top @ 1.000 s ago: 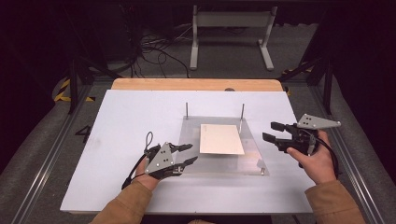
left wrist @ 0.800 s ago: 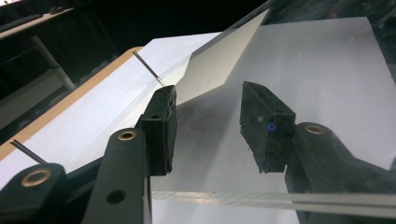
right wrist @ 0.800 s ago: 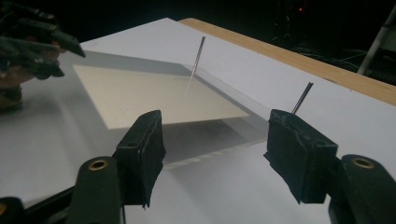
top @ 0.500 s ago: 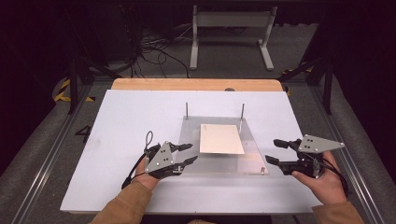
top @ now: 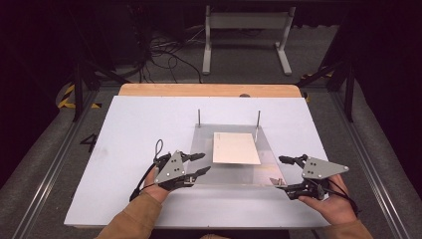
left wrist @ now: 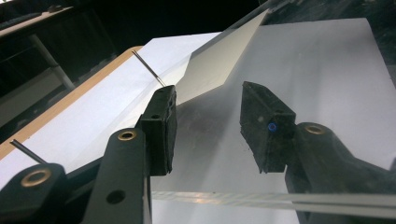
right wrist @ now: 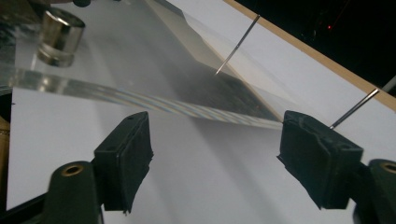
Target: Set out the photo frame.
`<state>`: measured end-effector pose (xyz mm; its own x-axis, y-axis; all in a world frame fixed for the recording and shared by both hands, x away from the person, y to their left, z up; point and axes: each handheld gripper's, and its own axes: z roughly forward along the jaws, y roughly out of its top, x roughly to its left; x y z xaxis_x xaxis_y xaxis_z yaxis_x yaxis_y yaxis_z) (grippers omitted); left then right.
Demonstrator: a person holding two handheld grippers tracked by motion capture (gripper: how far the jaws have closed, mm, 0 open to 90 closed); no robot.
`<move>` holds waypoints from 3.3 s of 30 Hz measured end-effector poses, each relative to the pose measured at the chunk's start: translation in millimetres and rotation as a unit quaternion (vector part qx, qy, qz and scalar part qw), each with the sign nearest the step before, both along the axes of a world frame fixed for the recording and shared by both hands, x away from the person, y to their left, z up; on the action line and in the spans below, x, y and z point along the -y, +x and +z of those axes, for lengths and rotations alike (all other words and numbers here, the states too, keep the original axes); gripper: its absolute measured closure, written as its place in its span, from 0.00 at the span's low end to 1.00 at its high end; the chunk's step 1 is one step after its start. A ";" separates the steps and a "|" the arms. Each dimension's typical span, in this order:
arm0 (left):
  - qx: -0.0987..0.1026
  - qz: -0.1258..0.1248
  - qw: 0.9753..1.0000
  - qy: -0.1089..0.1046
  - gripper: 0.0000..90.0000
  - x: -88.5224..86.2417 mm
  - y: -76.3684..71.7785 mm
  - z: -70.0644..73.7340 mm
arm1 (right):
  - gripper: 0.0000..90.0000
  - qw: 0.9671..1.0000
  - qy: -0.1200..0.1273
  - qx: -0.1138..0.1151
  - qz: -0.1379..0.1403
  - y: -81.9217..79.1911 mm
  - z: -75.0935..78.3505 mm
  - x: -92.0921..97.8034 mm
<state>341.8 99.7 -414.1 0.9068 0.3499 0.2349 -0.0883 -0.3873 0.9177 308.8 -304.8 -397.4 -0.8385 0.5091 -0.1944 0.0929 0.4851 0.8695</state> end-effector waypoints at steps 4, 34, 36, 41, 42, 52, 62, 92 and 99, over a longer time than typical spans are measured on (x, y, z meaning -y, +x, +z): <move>0.000 0.000 1.000 0.000 0.61 -0.1 0.1 0.0 | 0.24 1.000 -0.001 0.018 0.007 0.2 -2.6 -9.0; -0.005 0.007 1.000 -0.008 0.62 -0.6 2.1 5.1 | 0.67 0.996 0.015 0.091 0.004 12.8 -2.7 -20.2; -0.003 0.009 1.000 -0.006 0.62 -0.8 1.7 6.4 | 0.67 0.995 0.010 0.095 0.004 12.7 -1.1 -21.1; 0.006 0.022 1.000 0.004 0.65 -0.1 0.7 13.4 | 0.70 0.994 -0.004 0.108 -0.002 11.5 4.3 -25.3; 0.009 0.022 1.000 0.002 0.65 0.4 0.6 14.4 | 0.70 0.994 -0.007 0.112 -0.003 11.4 6.0 -25.8; 0.045 0.022 0.999 -0.009 0.69 6.2 0.8 49.6 | 0.71 0.986 -0.009 0.167 -0.023 9.1 32.8 -24.3; 0.054 0.000 0.998 -0.022 0.74 4.8 -2.2 88.3 | 0.70 0.979 0.002 0.205 -0.025 1.5 64.5 -22.2; -0.020 -0.048 0.994 -0.100 0.76 -23.8 -5.8 123.3 | 0.69 0.987 0.100 0.125 0.020 -7.6 98.4 -34.6; -0.013 0.002 0.995 -0.103 0.61 -24.3 -2.1 117.8 | 0.65 0.985 0.118 0.126 0.019 4.5 96.3 -34.4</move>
